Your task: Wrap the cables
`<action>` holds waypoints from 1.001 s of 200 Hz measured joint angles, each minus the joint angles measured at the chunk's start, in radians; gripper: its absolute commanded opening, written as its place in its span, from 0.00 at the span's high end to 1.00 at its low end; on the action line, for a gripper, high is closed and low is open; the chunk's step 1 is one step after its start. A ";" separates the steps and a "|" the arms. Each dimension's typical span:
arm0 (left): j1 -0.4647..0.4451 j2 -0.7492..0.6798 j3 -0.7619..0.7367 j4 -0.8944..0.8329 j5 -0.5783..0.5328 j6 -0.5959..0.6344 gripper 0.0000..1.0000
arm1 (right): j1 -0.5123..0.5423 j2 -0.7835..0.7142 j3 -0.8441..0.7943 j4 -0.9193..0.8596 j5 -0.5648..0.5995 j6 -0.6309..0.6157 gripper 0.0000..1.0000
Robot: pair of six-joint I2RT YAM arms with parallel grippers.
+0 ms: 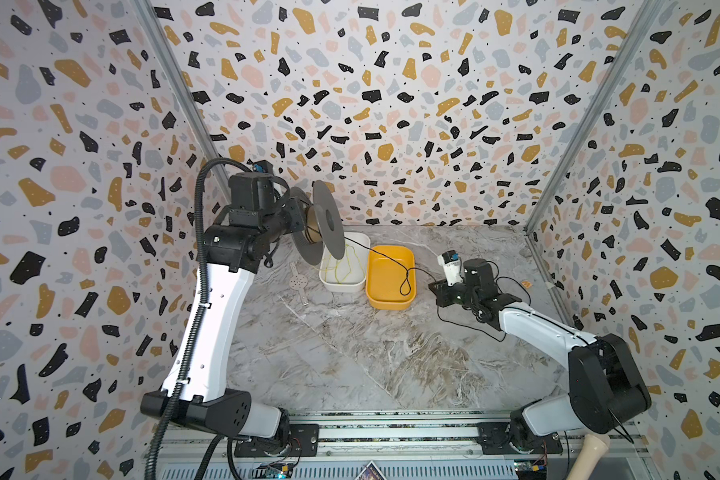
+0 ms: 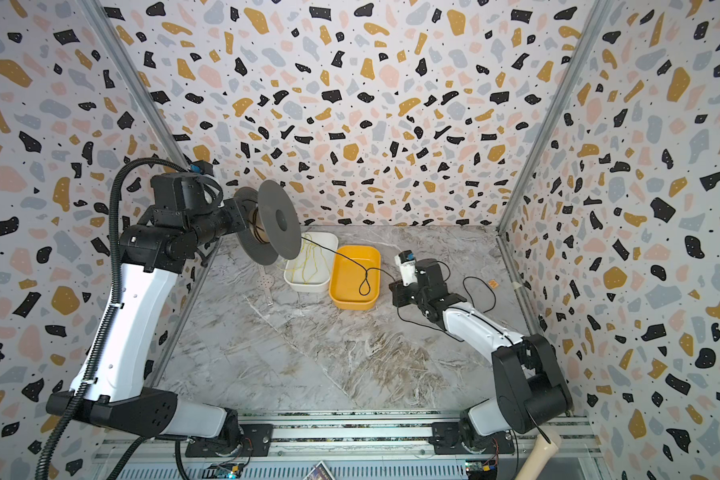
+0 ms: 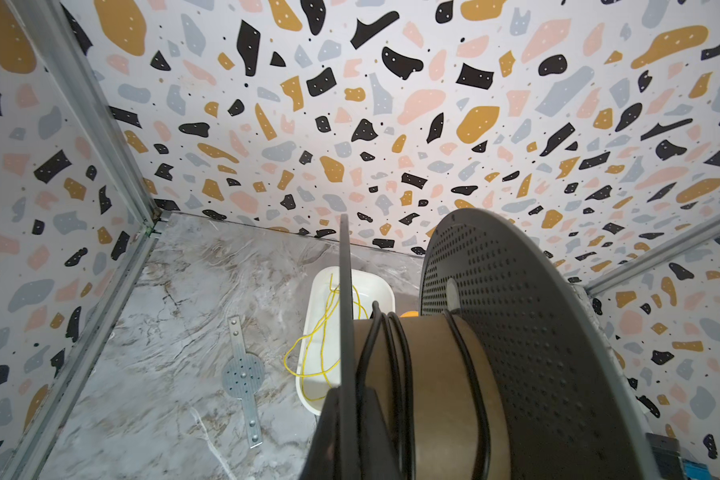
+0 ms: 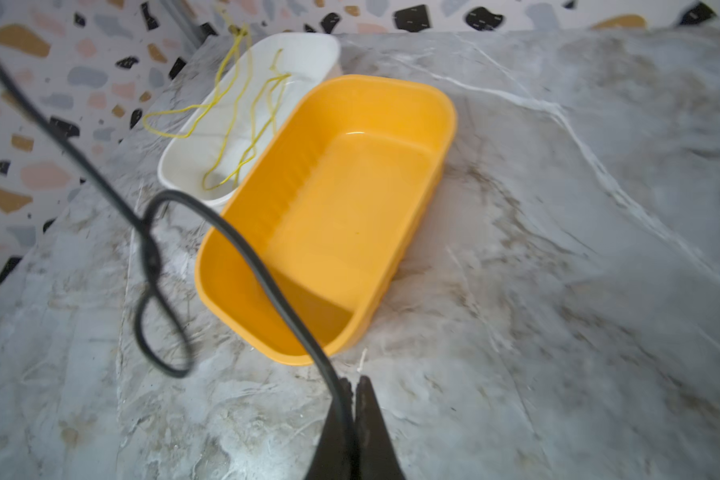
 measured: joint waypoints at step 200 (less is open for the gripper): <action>0.055 -0.003 -0.045 0.100 0.165 -0.066 1.00 | -0.349 -0.119 -0.256 -0.006 -0.150 0.104 0.54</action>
